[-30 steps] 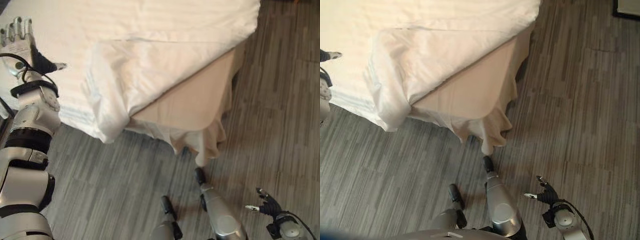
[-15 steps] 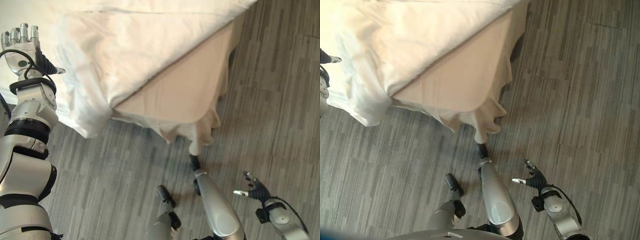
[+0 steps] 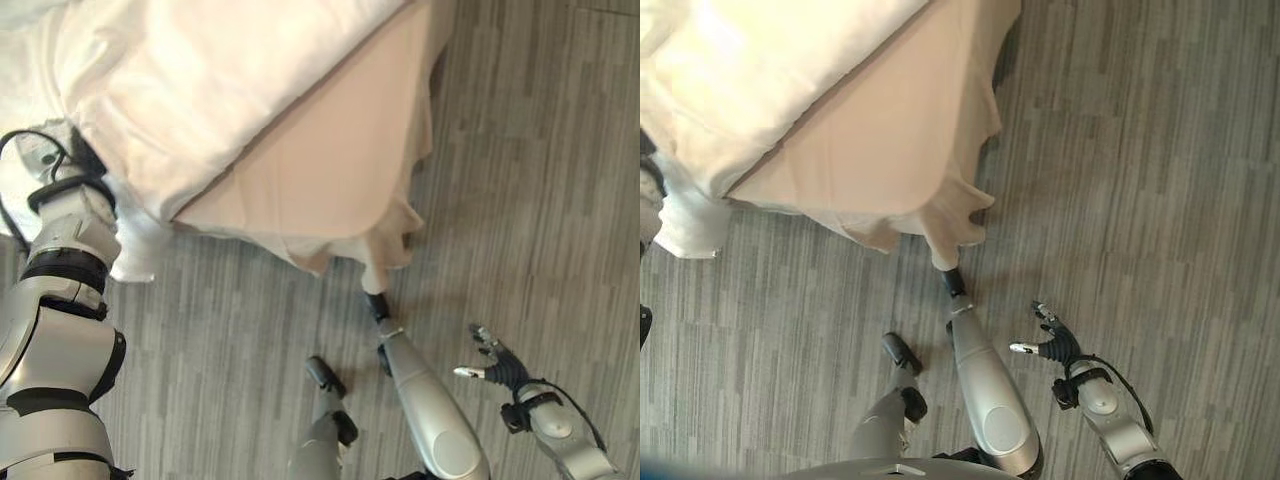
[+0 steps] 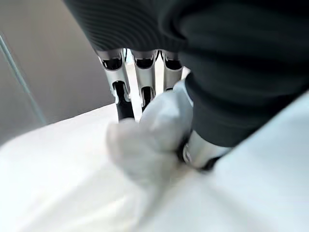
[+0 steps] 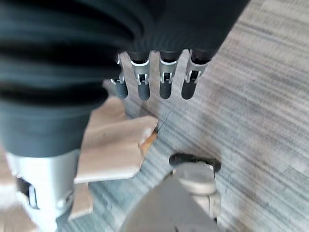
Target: Making the bed.
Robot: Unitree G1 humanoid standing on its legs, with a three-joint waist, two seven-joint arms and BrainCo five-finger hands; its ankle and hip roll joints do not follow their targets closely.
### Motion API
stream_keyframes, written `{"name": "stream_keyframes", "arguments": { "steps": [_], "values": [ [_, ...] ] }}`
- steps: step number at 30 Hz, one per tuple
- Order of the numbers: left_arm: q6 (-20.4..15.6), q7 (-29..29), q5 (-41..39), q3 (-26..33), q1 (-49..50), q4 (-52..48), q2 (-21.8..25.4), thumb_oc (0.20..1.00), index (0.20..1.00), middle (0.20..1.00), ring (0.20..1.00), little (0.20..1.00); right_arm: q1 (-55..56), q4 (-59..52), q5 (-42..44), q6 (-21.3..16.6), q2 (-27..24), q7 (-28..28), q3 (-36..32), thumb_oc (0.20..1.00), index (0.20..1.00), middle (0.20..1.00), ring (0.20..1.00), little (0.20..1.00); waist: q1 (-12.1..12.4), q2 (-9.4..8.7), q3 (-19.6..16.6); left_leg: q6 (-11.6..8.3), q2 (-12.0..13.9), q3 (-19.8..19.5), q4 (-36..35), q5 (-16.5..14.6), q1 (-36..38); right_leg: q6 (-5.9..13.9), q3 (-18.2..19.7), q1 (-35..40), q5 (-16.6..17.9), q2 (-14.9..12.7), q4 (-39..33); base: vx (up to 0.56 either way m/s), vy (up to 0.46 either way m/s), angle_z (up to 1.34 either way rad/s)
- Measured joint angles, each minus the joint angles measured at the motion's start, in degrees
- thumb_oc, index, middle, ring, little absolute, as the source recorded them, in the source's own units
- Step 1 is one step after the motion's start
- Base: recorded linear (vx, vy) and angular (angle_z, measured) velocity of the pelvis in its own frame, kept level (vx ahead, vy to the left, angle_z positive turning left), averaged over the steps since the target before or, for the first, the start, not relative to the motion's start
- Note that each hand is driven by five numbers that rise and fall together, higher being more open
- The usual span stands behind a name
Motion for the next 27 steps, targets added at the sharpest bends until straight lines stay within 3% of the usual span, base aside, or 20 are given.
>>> {"name": "stream_keyframes", "arguments": {
  "steps": [2, 4, 5, 6, 7, 11, 15, 16, 17, 19, 24, 27],
  "values": [
    [-0.54, 1.18, -2.8, 5.59, 5.71, -13.99, -2.95, 0.2, 0.2, 0.2, 0.2, 0.2, 1.03, 0.8, -0.05, 0.57, 0.09, -0.04, -0.96, 1.0, 1.0, 1.0, 1.0, 1.0, 0.81, -0.18, 0.08, 0.03, -0.43, -1.33, -0.32, 0.0, 2.3, -0.13, 0.05, 2.47, 0.15, -0.37, 0.06, 0.03, 0.104, 0.05],
    [-2.08, 2.4, -3.62, 5.74, 8.41, -17.42, -6.9, 0.2, 0.2, 0.2, 0.2, 0.2, 1.51, 0.76, -0.48, 0.71, 0.01, -0.02, -0.72, 1.0, 1.0, 1.0, 1.0, 1.0, 0.93, -0.29, 0.0, 0.93, -0.76, -2.7, -0.32, -0.92, 5.65, 0.89, 0.21, 6.5, -0.6, -0.52, -1.23, 0.02, 0.11, -0.06],
    [-3.51, 4.09, -6.66, 9.36, 13.85, -20.48, -12.19, 0.2, 0.2, 0.2, 0.2, 0.2, 1.37, 2.24, -1.08, 0.7, -0.11, -0.08, -0.45, 1.0, 1.0, 1.0, 1.0, 1.0, 1.05, -0.3, -0.34, 1.24, -1.06, -4.76, -0.33, -2.46, 9.47, 1.32, 1.11, 10.25, -0.84, -0.44, -2.65, -0.01, 0.1, -0.27],
    [-3.74, 4.32, -8.46, 9.6, 16.72, -22.32, -14.23, 0.2, 0.2, 0.2, 0.2, 0.2, 1.51, 2.61, -1.64, 0.81, 0.69, -0.03, -0.21, 1.0, 1.0, 1.0, 1.0, 1.0, 1.05, -0.3, -0.71, 1.17, -1.13, -5.13, -0.21, -3.04, 10.37, 1.47, 1.25, 11.07, -0.87, -0.46, -2.74, 0.01, 0.161, -0.21],
    [-5.54, 5.02, -12.6, 13.57, 22.25, -27.02, -20.81, 0.2, 0.2, 0.2, 0.2, 0.2, 1.86, 5.39, -2.99, 1.52, 2.14, -0.5, -1.93, 1.0, 1.0, 1.0, 1.0, 1.0, 0.29, -0.08, -0.75, 1.34, -1.34, -5.75, -0.28, -3.68, 12.81, 2.01, 1.01, 14.21, -0.87, -0.89, -3.28, -0.01, 0.081, 0.05],
    [-9.54, 0.21, -18.4, 5.57, 32.33, -30.45, -30.76, 0.2, 0.2, 0.2, 0.2, 0.2, 2.04, 12.8, -4.89, 3.0, 6.54, -0.98, -2.07, 1.0, 1.0, 1.0, 1.0, 1.0, -0.27, -1.16, -2.08, 3.39, -2.74, -6.05, -0.01, -5.82, 17.76, 3.8, 0.75, 20.08, -0.93, -2.15, -5.02, -0.01, 0.123, 0.13],
    [-10.56, -10.8, -18.58, -2.28, 42.75, -28.46, -32.21, 0.2, 0.2, 0.2, 0.2, 0.2, 0.27, 25.35, -6.55, 4.69, 10.72, -2.65, -4.28, 1.0, 1.0, 1.0, 1.0, 1.0, -0.37, -1.52, -4.8, 5.44, -4.88, -4.42, -0.32, -7.25, 22.54, 5.54, 3.13, 26.17, 2.22, -3.61, -9.4, -0.18, 0.211, -0.27],
    [-10.57, -12.45, -17.87, -4.94, 43.65, -26.12, -32.01, 0.451, 0.451, 0.451, 0.451, 0.451, 0.24, 27.4, -6.61, 5.32, 11.15, -2.75, -4.34, 1.0, 1.0, 1.0, 1.0, 1.0, -0.34, -1.52, -5.82, 5.96, -5.24, -4.44, -0.31, -7.57, 23.25, 5.91, 3.22, 27.15, 2.45, -3.93, -10.08, -0.16, 0.142, -0.09],
    [-10.66, -15.02, -16.4, -6.65, 45.05, -22.75, -33.23, 1.0, 1.0, 1.0, 1.0, 1.0, 0.32, 29.28, -6.61, 5.7, 12.01, -2.8, -4.08, 1.0, 1.0, 1.0, 1.0, 1.0, -0.26, -1.93, -7.44, 6.36, -5.79, -4.23, -0.32, -7.82, 23.76, 6.31, 3.77, 27.84, 2.8, -4.29, -10.73, -0.16, 0.134, -0.07],
    [-10.62, -17.24, -14.45, -8.51, 46.55, -19.28, -34.3, 1.0, 1.0, 1.0, 1.0, 1.0, 0.2, 30.18, -6.57, 6.04, 13.51, -3.15, -3.49, 1.0, 1.0, 1.0, 1.0, 1.0, -0.2, -2.68, -9.11, 6.61, -6.34, -4.04, -0.33, -7.95, 23.88, 6.69, 4.01, 28.2, 3.16, -4.87, -11.55, -0.15, 0.097, -0.07],
    [-10.02, -23.15, -11.06, -9.88, 48.91, -2.67, -43.56, 1.0, 1.0, 1.0, 1.0, 1.0, -3.75, 36.95, -6.45, 6.59, 16.95, -4.11, -2.13, 1.0, 1.0, 1.0, 1.0, 1.0, -0.03, -7.59, -11.56, 8.17, -8.36, -2.59, -0.34, -7.93, 25.9, 8.31, 6.21, 31.15, 6.12, -6.7, -15.49, -0.17, 0.078, -0.15],
    [-10.07, -23.67, -11.85, -8.68, 50.82, -1.29, -45.41, 1.0, 1.0, 1.0, 1.0, 1.0, -4.02, 37.61, -6.15, 6.69, 17.72, -4.44, -2.1, 1.0, 1.0, 1.0, 1.0, 1.0, 0.35, -8.31, -11.81, 8.76, -8.79, -2.69, -0.35, -8.1, 25.81, 8.74, 6.1, 32.06, 6.26, -7.44, -16.82, -0.21, 0.002, 0.0]
  ]
}}
